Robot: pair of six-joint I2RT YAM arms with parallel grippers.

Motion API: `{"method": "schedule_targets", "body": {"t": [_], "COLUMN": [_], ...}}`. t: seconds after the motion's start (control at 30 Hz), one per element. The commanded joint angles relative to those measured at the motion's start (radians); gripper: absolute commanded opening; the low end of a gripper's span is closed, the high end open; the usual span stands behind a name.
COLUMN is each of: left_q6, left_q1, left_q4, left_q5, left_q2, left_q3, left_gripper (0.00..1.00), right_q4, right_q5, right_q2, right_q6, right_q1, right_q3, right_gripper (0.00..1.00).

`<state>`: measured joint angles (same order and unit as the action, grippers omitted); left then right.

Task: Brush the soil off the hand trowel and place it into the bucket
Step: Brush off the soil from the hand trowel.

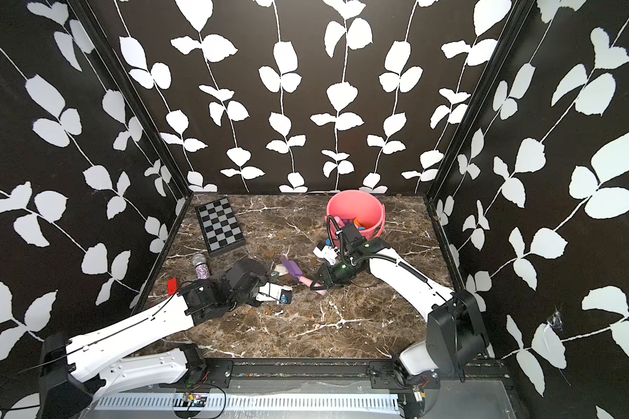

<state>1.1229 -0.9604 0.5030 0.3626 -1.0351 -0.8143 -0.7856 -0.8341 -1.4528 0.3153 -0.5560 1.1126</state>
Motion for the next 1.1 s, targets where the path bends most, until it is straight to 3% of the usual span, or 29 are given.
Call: {"method": "schedule_targets", "body": {"t": [0.0, 0.13, 0.43, 0.53, 0.83, 1.07], "left_q6": [0.078, 0.086, 0.034, 0.023, 0.132, 0.133], "left_q1": [0.013, 0.017, -0.020, -0.022, -0.017, 0.041], "left_q4": [-0.080, -0.045, 0.026, 0.002, -0.017, 0.023], "left_q5": [0.084, 0.078, -0.170, -0.199, 0.026, 0.042], "left_q2": [0.038, 0.044, 0.053, 0.055, 0.069, 0.099], "left_q3": [0.018, 0.027, 0.008, -0.003, 0.022, 0.035], "left_gripper": [0.00, 0.00, 0.00, 0.00, 0.00, 0.00], "right_q4": [-0.075, -0.066, 0.050, 0.051, -0.052, -0.064], "right_q5": [-0.020, -0.017, -0.017, -0.022, -0.020, -0.039], "right_q2": [0.003, 0.018, -0.005, -0.032, -0.037, -0.004], "right_q6": [-0.071, -0.056, 0.039, 0.034, -0.064, -0.071], "right_q1": [0.006, 0.029, 0.030, 0.013, -0.001, 0.008], "right_q3": [-0.003, 0.005, 0.031, 0.038, 0.010, 0.002], "right_gripper": [0.00, 0.00, 0.00, 0.00, 0.00, 0.00]}}
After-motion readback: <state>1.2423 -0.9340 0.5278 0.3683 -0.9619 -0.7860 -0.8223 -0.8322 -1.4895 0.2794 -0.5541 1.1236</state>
